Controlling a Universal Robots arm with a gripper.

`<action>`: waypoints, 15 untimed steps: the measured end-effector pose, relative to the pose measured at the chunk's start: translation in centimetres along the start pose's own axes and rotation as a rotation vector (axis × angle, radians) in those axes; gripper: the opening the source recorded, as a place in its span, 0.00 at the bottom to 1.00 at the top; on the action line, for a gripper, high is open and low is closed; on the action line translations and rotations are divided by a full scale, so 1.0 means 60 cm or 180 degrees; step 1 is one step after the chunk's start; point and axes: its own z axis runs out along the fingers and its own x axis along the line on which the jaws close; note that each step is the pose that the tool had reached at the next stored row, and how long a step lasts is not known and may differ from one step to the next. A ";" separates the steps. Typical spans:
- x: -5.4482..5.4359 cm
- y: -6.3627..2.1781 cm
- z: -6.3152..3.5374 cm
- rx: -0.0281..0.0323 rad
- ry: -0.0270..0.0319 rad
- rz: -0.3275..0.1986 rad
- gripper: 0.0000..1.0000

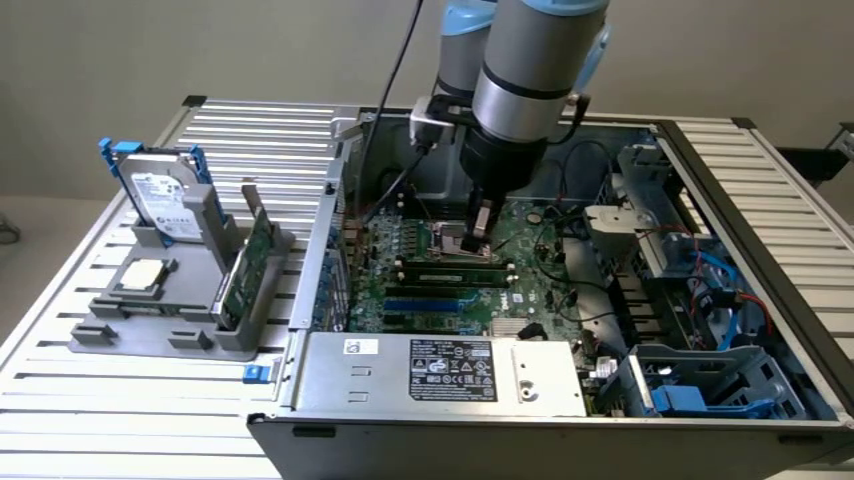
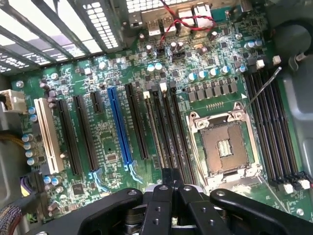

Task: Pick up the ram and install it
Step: 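Press down the ram until it locks into place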

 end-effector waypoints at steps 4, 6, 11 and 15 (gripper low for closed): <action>0.000 0.000 0.002 0.0020 0.0000 0.0171 0.11; 0.000 0.000 0.003 0.0033 0.0001 0.0252 0.11; 0.000 -0.001 0.007 0.0047 -0.0014 0.0499 0.11; 0.000 -0.001 0.012 0.0052 -0.0036 0.0729 0.11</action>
